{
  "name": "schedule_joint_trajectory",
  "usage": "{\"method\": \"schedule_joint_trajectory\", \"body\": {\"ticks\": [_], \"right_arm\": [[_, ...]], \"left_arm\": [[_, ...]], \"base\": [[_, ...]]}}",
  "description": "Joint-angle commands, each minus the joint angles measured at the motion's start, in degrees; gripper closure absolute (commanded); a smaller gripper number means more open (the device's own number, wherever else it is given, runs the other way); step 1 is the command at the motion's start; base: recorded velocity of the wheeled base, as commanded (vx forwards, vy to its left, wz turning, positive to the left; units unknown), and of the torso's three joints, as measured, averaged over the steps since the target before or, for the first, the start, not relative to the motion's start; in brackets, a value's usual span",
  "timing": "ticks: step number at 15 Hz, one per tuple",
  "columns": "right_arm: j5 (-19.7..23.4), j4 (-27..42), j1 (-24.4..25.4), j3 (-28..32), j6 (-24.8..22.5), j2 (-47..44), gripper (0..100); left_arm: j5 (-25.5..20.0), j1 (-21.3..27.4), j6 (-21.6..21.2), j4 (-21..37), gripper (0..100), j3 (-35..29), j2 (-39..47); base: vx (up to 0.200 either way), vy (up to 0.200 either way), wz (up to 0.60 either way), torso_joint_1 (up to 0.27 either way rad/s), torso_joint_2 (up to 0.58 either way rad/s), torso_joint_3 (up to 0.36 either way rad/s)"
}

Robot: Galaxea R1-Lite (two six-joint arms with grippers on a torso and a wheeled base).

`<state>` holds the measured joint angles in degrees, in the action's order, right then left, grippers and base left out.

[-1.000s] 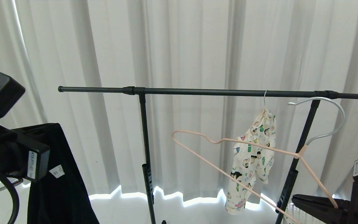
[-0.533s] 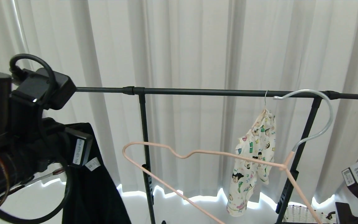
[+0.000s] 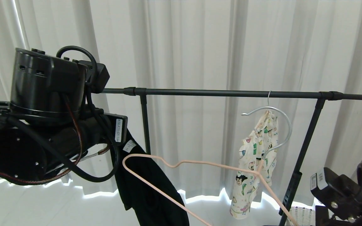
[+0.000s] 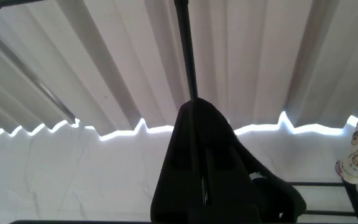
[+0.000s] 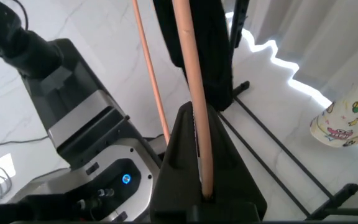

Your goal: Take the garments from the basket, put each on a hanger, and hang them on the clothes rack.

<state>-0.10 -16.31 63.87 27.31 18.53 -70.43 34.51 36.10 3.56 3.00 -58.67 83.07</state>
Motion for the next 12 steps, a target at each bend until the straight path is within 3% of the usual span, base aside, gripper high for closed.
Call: {"method": "schedule_joint_trajectory", "body": {"ticks": [1,10,12], "right_arm": [[0.01,-1.44,-1.02,0.03,-0.07,-3.14,100],[-0.17,-7.07,-4.54,4.86,-0.16,-11.58,100],[0.10,-7.86,-4.10,4.77,-0.16,-11.84,100]], "left_arm": [[0.03,0.11,0.66,-0.01,100,-0.21,0.87],[0.29,1.87,2.15,-0.01,100,-0.04,2.01],[3.46,1.70,2.50,-0.01,100,-0.48,3.68]], "base": [[0.000,0.000,0.00,0.000,0.00,0.000],[0.000,0.000,0.00,0.000,0.00,0.000],[0.000,0.000,0.00,0.000,0.00,0.000]]}}
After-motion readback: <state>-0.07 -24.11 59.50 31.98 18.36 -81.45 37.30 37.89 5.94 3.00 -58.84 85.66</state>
